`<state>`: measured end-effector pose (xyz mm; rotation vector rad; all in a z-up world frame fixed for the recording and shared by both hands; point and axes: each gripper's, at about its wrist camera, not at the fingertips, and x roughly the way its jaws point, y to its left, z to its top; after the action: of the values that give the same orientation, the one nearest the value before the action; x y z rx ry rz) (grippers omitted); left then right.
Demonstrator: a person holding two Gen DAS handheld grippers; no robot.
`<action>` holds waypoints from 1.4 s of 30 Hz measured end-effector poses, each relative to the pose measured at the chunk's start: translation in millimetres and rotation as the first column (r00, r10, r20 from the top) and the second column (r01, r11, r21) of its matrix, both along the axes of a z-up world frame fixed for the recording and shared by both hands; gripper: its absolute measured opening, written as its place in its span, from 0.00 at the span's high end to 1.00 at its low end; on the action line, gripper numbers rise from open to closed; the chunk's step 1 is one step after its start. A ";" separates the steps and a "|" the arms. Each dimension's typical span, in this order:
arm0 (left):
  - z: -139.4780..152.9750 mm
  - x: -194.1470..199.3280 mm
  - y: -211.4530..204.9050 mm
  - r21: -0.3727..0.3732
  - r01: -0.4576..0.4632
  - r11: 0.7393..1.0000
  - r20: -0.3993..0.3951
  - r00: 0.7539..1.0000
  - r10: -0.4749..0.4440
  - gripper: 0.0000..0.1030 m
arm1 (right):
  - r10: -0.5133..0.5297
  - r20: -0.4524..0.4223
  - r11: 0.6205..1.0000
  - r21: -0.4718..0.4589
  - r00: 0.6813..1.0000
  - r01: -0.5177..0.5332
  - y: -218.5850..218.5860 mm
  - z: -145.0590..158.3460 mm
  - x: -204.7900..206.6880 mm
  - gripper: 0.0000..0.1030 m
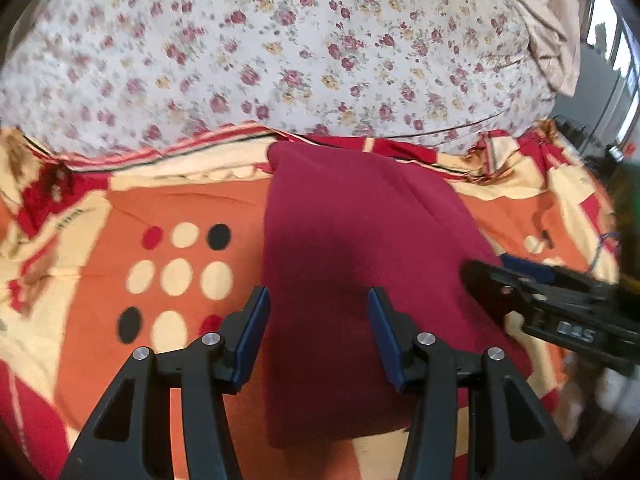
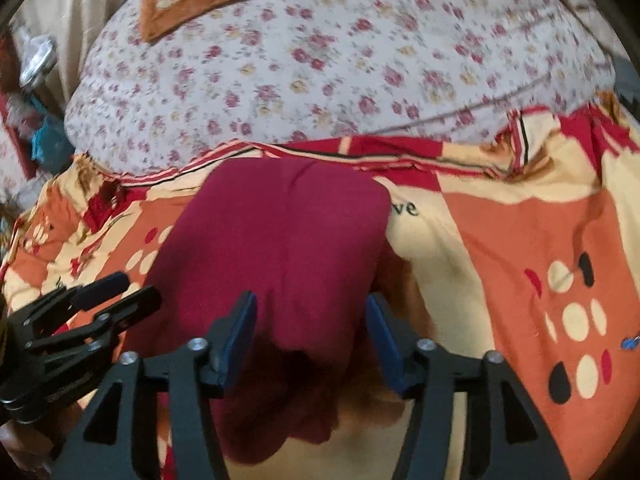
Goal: Fold small clothes
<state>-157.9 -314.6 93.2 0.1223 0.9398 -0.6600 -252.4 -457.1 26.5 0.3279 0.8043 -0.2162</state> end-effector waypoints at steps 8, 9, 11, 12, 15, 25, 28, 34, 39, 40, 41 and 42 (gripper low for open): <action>-23.6 43.8 9.6 -0.136 0.017 0.991 -0.182 0.982 -0.042 0.60 | 0.031 0.032 0.980 0.198 0.999 -0.037 -40.4 -31.1 21.6 0.19; -27.3 47.3 8.6 -0.149 0.020 0.989 -0.197 0.979 -0.050 0.57 | 0.034 0.041 0.976 0.215 0.999 -0.042 -43.3 -33.5 23.9 0.17; -32.9 51.5 6.2 -0.173 0.034 0.984 -0.214 0.974 -0.071 0.52 | 0.045 0.054 0.969 0.240 0.998 -0.057 -47.5 -38.7 29.7 0.13; -36.6 54.0 4.4 -0.182 0.041 0.982 -0.225 0.971 -0.083 0.50 | 0.049 0.061 0.965 0.255 0.997 -0.063 -49.1 -40.8 32.6 0.12; -48.7 61.7 -0.5 -0.201 0.050 0.978 -0.272 0.957 -0.105 0.44 | 0.061 0.074 0.959 0.272 0.995 -0.079 -50.2 -44.1 39.3 0.08; -57.7 66.2 -4.9 -0.248 0.043 0.968 -0.353 0.926 -0.131 0.57 | 0.111 0.107 0.967 0.218 0.988 -0.132 -37.4 -38.6 39.4 0.33; -45.8 62.4 1.7 -0.260 0.045 0.965 -0.349 0.927 -0.137 0.70 | 0.116 0.124 0.969 0.205 0.985 -0.140 -31.2 -24.8 32.4 0.52; -5.2 34.3 40.4 -0.260 0.060 0.964 -0.321 0.936 -0.145 0.73 | 0.170 0.155 0.949 0.242 0.973 -0.204 -5.6 4.9 16.3 0.56; -0.4 7.6 81.5 -0.214 0.042 0.976 -0.331 0.937 -0.114 0.73 | 0.235 0.138 0.932 0.250 0.962 -0.263 39.4 15.6 -4.1 0.56; -5.4 2.8 87.2 -0.195 0.036 0.980 -0.336 0.936 -0.102 0.73 | 0.246 0.123 0.932 0.241 0.962 -0.269 48.2 13.3 -6.3 0.54; -13.5 -1.5 92.5 -0.171 0.030 0.985 -0.343 0.935 -0.088 0.73 | 0.258 0.102 0.934 0.229 0.961 -0.275 58.2 8.0 -8.2 0.51; -25.1 -3.6 96.5 -0.144 0.018 0.989 -0.357 0.932 -0.069 0.71 | 0.264 0.080 0.936 0.220 0.961 -0.275 66.4 0.5 -9.1 0.50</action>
<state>-161.5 -218.0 68.1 -0.1075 1.2440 -0.8038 -261.5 -390.6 27.0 0.4337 0.8173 0.1441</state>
